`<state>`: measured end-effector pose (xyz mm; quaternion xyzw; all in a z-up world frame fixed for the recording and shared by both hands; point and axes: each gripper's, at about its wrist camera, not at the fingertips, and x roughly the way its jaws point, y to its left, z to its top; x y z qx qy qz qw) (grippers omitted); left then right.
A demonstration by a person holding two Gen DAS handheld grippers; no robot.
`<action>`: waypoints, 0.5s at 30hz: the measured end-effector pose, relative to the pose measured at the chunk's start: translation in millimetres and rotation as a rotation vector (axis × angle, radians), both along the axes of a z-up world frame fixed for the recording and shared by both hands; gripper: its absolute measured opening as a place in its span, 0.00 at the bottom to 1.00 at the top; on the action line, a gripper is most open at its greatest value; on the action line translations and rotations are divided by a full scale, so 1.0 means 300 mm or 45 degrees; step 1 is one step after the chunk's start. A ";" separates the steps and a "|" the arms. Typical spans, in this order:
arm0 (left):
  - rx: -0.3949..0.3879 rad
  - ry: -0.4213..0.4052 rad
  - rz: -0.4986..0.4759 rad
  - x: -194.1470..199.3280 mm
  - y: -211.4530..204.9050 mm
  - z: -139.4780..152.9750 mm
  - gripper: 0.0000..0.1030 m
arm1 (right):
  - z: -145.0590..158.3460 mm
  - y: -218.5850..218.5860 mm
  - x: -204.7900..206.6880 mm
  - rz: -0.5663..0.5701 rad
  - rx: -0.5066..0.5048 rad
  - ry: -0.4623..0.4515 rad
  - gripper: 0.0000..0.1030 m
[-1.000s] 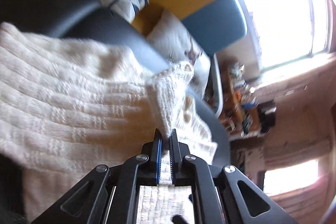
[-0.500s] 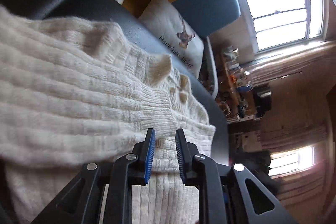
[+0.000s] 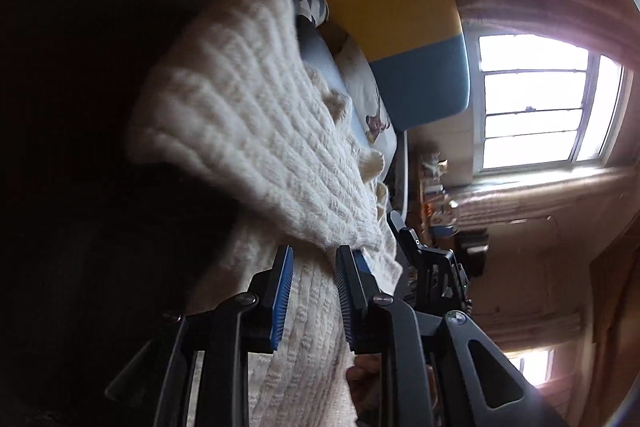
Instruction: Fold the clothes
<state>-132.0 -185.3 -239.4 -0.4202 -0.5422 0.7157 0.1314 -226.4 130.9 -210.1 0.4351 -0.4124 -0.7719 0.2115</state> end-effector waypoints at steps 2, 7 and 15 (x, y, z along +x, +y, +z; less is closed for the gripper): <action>0.050 -0.010 0.029 0.015 -0.015 -0.021 0.19 | 0.032 -0.065 -0.011 0.128 0.132 0.022 0.81; -0.018 0.007 0.012 0.035 0.012 -0.022 0.19 | 0.091 -0.082 -0.045 0.078 0.299 0.003 0.08; -0.055 0.047 -0.010 0.001 0.064 0.011 0.19 | 0.455 -0.163 -0.098 0.239 0.617 0.324 0.09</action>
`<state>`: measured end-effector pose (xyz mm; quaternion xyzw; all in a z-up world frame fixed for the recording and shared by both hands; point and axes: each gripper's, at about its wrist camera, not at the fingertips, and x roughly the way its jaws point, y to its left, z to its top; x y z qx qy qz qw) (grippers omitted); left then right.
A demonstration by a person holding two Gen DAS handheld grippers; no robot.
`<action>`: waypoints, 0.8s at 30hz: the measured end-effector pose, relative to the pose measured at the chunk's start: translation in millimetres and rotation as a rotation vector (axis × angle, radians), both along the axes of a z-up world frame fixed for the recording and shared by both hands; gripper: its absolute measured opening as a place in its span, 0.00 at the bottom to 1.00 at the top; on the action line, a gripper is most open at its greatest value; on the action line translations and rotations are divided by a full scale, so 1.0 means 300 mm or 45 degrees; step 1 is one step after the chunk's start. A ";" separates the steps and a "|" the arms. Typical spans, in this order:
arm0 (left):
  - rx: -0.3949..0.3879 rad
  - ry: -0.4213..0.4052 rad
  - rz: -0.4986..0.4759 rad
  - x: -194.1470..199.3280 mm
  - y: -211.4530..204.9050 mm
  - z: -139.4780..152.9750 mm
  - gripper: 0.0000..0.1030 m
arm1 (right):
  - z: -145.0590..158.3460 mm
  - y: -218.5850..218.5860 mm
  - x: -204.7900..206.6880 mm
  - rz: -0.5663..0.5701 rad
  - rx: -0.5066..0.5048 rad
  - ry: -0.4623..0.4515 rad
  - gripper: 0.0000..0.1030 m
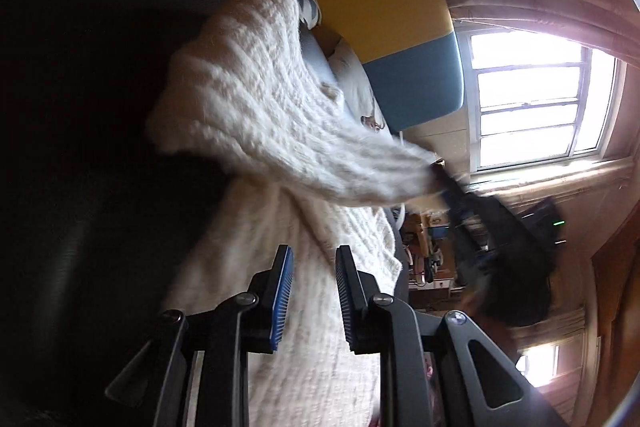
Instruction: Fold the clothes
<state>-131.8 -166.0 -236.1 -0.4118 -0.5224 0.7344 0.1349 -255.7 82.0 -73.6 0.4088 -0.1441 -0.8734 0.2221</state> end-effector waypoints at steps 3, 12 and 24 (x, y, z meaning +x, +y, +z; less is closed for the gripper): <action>0.005 -0.012 0.020 -0.061 0.029 0.003 0.19 | 0.118 -0.019 -0.014 0.044 0.006 0.074 0.11; -0.057 -0.140 0.283 -0.172 -0.065 -0.027 0.19 | 0.422 0.075 0.004 0.023 0.035 0.354 0.11; -0.157 -0.119 0.188 -0.116 -0.037 -0.035 0.20 | -0.293 0.280 -0.078 0.002 -0.691 -0.411 0.94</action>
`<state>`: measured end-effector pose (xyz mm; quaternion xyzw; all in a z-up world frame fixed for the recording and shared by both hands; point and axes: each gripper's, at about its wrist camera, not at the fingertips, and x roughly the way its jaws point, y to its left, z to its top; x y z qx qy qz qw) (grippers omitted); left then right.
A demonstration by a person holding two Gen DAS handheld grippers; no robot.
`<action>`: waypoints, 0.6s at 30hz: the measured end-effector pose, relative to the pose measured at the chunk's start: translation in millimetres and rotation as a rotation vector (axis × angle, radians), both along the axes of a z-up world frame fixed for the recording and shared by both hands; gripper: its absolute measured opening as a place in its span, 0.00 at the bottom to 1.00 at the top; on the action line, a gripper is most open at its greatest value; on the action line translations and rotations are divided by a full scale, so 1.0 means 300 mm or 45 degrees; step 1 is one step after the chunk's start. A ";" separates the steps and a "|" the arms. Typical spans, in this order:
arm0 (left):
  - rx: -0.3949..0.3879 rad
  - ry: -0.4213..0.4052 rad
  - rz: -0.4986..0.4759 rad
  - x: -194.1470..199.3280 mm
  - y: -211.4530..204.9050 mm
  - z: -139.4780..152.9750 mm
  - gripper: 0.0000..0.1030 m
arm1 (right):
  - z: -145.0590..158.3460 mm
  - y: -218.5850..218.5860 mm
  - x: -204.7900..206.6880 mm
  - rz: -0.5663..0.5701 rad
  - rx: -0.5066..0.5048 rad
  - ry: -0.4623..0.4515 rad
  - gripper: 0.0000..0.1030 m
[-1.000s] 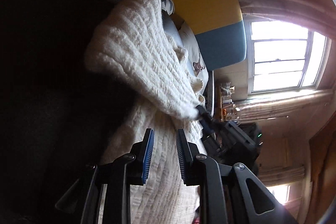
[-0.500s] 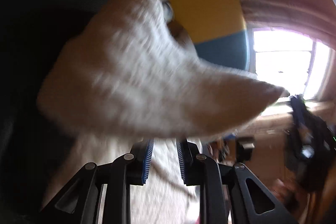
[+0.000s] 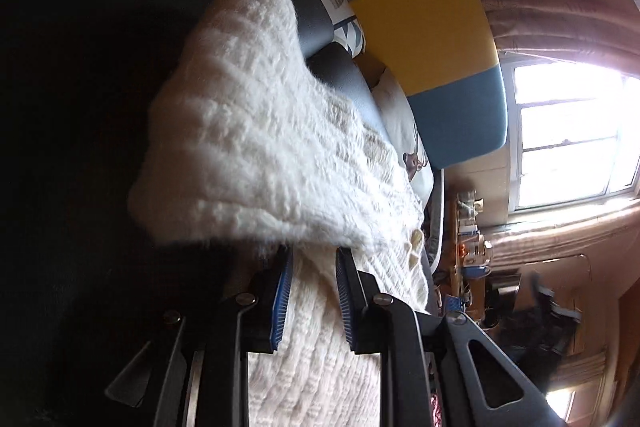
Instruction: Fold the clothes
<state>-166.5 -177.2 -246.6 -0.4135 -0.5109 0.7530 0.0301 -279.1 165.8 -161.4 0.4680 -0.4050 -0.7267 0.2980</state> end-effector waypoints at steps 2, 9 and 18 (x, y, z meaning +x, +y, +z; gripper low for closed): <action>-0.056 0.018 -0.010 -0.004 0.008 0.025 0.20 | -0.053 -0.032 -0.017 -0.035 -0.049 -0.018 0.94; -0.449 0.114 -0.122 -0.004 0.045 0.117 0.20 | -0.138 -0.149 -0.109 -0.150 0.004 -0.008 0.93; -0.579 0.092 -0.160 -0.010 0.034 0.077 0.18 | -0.101 -0.278 -0.201 -0.021 0.532 0.047 0.11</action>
